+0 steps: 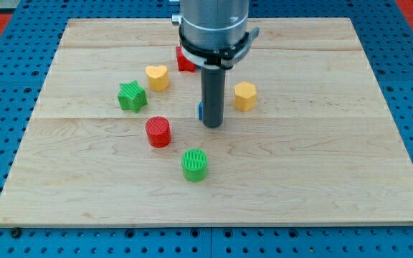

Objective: Move the blue triangle into the blue cube

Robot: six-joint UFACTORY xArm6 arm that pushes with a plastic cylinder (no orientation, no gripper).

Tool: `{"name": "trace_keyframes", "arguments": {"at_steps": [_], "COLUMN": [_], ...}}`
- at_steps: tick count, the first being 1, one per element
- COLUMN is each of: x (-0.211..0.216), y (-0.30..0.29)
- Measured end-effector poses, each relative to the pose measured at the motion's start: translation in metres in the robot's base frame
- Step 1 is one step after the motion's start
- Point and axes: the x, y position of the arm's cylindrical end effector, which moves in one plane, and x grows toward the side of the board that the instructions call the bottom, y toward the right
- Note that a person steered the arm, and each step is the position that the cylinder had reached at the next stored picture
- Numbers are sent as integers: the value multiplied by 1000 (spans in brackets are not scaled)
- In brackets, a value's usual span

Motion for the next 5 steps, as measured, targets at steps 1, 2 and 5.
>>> {"name": "trace_keyframes", "arguments": {"at_steps": [1, 2, 5], "x": [-37, -44, 3], "y": [0, 0, -60]}}
